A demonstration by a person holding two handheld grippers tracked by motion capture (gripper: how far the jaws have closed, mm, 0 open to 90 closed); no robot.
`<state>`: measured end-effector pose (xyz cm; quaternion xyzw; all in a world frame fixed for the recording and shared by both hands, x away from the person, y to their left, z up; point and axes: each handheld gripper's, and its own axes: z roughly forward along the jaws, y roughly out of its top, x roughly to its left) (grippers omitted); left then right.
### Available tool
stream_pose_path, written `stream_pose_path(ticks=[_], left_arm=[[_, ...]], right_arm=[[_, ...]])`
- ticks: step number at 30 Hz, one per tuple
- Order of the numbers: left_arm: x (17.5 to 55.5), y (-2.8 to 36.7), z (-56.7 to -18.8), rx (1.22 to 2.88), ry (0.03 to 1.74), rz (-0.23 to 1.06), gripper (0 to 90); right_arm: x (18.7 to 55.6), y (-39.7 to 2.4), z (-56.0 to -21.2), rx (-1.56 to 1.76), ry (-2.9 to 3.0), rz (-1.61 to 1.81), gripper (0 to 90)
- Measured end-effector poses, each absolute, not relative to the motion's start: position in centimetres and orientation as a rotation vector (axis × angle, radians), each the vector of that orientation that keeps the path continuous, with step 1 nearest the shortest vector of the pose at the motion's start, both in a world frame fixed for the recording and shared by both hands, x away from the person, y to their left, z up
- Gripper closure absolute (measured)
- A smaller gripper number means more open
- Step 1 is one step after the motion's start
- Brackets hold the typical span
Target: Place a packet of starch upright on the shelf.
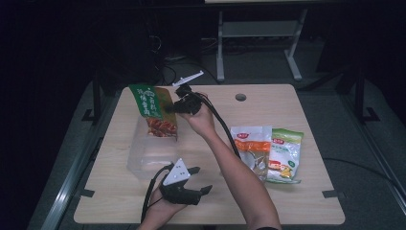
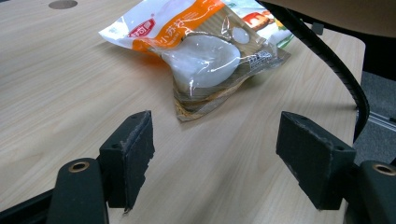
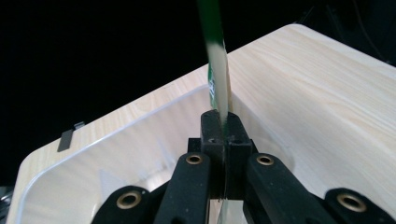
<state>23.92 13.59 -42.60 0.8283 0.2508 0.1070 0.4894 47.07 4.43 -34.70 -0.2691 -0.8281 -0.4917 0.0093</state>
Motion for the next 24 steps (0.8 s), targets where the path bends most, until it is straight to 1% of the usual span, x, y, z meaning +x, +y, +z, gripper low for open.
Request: stream_pose_path(ticks=[3, 5, 7, 10, 11, 13, 15, 17, 19, 24], left_arm=[[24.0, 13.7, -42.6, 2.017, 0.608, 0.265, 27.0], [24.1, 13.7, -42.6, 2.008, 0.617, 0.262, 26.9], [24.1, 13.8, -42.6, 2.007, 0.621, 0.262, 26.9], [24.1, 13.8, -42.6, 2.007, 0.621, 0.265, 26.9], [24.1, 13.8, -42.6, 2.007, 0.620, 0.266, 26.9], [24.1, 13.8, -42.6, 2.007, 0.620, 0.266, 26.9], [24.2, 13.7, -42.7, 2.012, 0.622, 0.265, 26.9], [24.2, 13.7, -42.7, 2.012, 0.623, 0.265, 26.9], [24.2, 13.7, -42.7, 2.011, 0.628, 0.263, 26.8], [24.3, 13.7, -42.8, 2.020, 0.626, 0.268, 26.6]], right_arm=[[47.2, 4.0, -34.8, -0.855, -2.573, -1.539, 89.2], [47.2, 4.0, -34.6, -0.855, -2.590, -1.520, 87.4], [47.2, 3.9, -34.5, -0.849, -2.582, -1.508, 83.2], [47.1, 3.3, -34.2, -0.868, -2.610, -1.510, 72.0], [47.0, 3.0, -34.1, -0.872, -2.602, -1.512, 70.0], [47.0, 2.6, -34.1, -0.872, -2.598, -1.508, 68.9], [46.8, 1.7, -33.8, -0.877, -2.604, -1.511, 65.3], [46.7, 1.4, -33.7, -0.884, -2.599, -1.521, 64.5], [46.5, 0.3, -33.4, -0.893, -2.580, -1.531, 61.8], [46.1, -1.0, -33.4, -0.896, -2.579, -1.509, 60.2]])
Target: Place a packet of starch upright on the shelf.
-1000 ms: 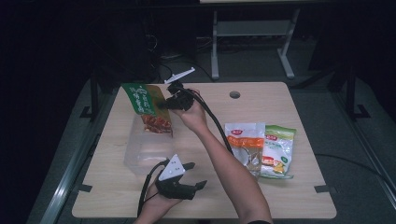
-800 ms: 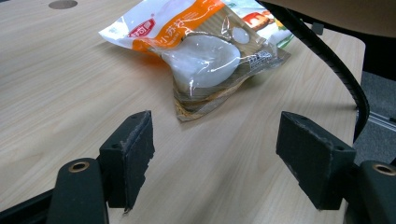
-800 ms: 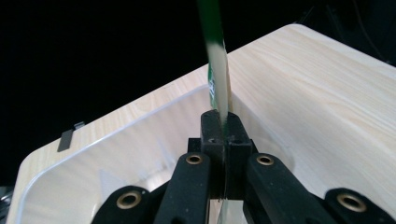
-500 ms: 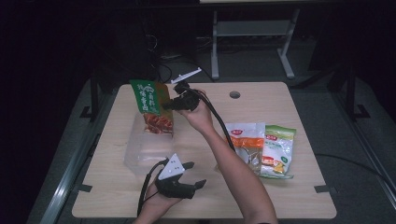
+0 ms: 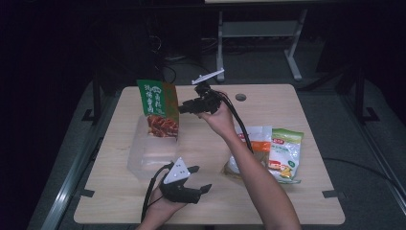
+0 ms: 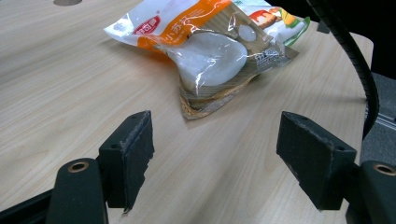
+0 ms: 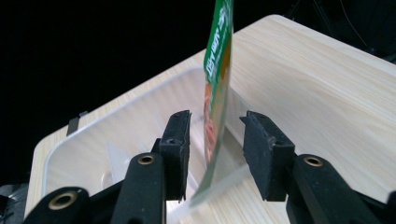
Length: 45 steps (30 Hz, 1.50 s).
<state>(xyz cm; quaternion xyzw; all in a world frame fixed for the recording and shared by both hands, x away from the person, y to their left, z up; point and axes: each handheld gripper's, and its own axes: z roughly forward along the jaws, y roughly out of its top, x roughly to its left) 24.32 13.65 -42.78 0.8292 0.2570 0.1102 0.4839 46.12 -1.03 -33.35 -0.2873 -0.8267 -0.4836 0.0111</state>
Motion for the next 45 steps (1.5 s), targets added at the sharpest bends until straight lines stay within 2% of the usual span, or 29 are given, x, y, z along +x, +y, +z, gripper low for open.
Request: stream_pose_path(ticks=[45], left_arm=[[25.0, 13.8, -43.0, 1.999, 0.665, 0.251, 25.8]], right_arm=[[41.2, -12.9, -33.8, -1.055, -2.606, -1.439, 48.5]])
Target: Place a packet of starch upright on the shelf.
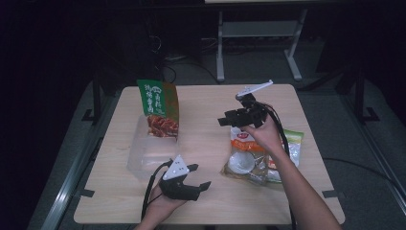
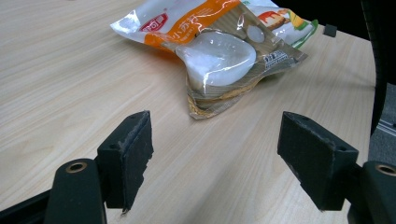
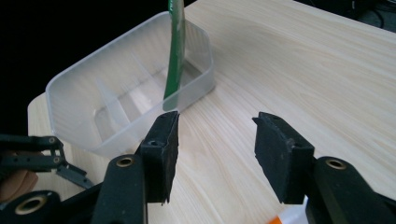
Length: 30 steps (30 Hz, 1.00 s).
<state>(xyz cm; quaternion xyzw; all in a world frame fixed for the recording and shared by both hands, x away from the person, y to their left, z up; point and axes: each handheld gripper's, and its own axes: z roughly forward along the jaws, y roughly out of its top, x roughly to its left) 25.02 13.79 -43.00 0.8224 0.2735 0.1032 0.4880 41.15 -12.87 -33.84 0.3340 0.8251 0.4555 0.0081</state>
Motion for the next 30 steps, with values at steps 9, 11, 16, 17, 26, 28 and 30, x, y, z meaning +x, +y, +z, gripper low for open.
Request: stream_pose_path(ticks=[9, 11, 16, 17, 26, 28, 30], left_arm=[[25.1, 13.7, -43.0, 2.002, 0.659, 0.253, 25.7], [25.1, 13.8, -43.0, 2.008, 0.656, 0.249, 25.7], [25.1, 13.6, -43.0, 2.016, 0.653, 0.248, 25.7], [25.1, 13.5, -43.1, 2.016, 0.651, 0.249, 25.7], [25.1, 13.2, -43.4, 2.022, 0.663, 0.236, 25.7], [25.1, 13.2, -43.4, 2.030, 0.663, 0.236, 25.7], [25.0, 13.2, -43.4, 2.026, 0.663, 0.237, 25.7]], right_arm=[[40.0, -15.4, -34.6, 1.098, 2.583, 1.386, 47.5], [39.6, -16.0, -34.7, 1.107, 2.580, 1.374, 47.5], [38.8, -17.8, -35.1, 1.156, 2.566, 1.357, 47.4], [38.7, -18.2, -35.2, 1.161, 2.562, 1.350, 47.4], [37.0, -21.5, -36.2, 1.232, 2.549, 1.322, 46.8], [36.7, -22.0, -36.5, 1.248, 2.549, 1.310, 46.8], [36.5, -22.5, -37.0, 1.265, 2.553, 1.298, 46.5]])
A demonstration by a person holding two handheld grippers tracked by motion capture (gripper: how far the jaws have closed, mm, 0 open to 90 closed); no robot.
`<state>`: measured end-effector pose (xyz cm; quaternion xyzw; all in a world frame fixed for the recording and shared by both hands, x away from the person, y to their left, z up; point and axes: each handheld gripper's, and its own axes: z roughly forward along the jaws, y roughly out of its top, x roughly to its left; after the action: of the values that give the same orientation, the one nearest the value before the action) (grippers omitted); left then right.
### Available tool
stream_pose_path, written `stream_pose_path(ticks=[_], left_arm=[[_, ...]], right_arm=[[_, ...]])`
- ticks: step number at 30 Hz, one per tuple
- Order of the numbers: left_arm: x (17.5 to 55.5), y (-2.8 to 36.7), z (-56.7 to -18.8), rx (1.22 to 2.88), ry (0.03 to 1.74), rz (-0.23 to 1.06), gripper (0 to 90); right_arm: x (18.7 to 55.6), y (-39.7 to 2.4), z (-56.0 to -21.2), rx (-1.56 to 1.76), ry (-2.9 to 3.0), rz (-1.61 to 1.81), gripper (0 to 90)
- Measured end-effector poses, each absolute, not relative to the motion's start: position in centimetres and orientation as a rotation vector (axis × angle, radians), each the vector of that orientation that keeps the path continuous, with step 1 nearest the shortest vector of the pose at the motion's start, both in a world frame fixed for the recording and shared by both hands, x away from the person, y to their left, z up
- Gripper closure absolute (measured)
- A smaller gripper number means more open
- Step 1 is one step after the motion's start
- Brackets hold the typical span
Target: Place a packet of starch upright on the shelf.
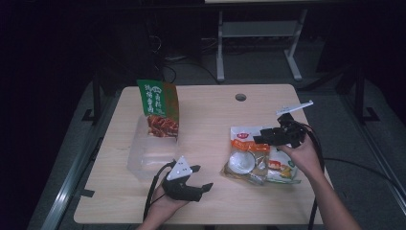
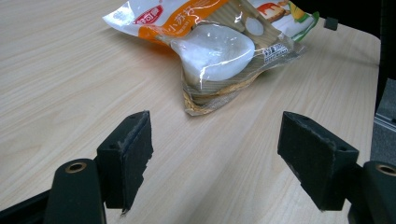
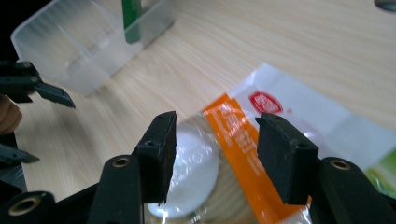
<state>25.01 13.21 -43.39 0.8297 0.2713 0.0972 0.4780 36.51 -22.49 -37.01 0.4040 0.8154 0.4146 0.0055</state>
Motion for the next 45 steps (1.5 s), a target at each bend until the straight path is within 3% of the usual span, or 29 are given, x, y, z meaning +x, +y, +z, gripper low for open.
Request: stream_pose_path(ticks=[25, 35, 39, 40, 41, 45], left_arm=[[24.9, 13.1, -43.6, 2.031, 0.657, 0.238, 25.7], [25.0, 13.1, -43.6, 2.030, 0.659, 0.235, 25.7], [24.9, 13.0, -43.6, 2.032, 0.656, 0.231, 25.7], [25.0, 13.0, -43.6, 2.033, 0.654, 0.232, 25.7], [25.0, 13.0, -43.6, 2.034, 0.653, 0.232, 25.7], [25.1, 13.0, -43.7, 2.028, 0.660, 0.228, 25.7]], right_arm=[[35.9, -26.7, -41.9, 1.498, 2.493, 1.238, 51.0], [37.3, -25.1, -42.4, 1.526, 2.510, 1.250, 66.9], [37.5, -24.9, -42.3, 1.541, 2.508, 1.268, 76.1], [37.6, -24.7, -42.2, 1.537, 2.522, 1.278, 85.9], [37.5, -24.6, -42.2, 1.532, 2.536, 1.280, 87.9], [37.1, -24.1, -41.7, 1.479, 2.556, 1.307, 89.8]])
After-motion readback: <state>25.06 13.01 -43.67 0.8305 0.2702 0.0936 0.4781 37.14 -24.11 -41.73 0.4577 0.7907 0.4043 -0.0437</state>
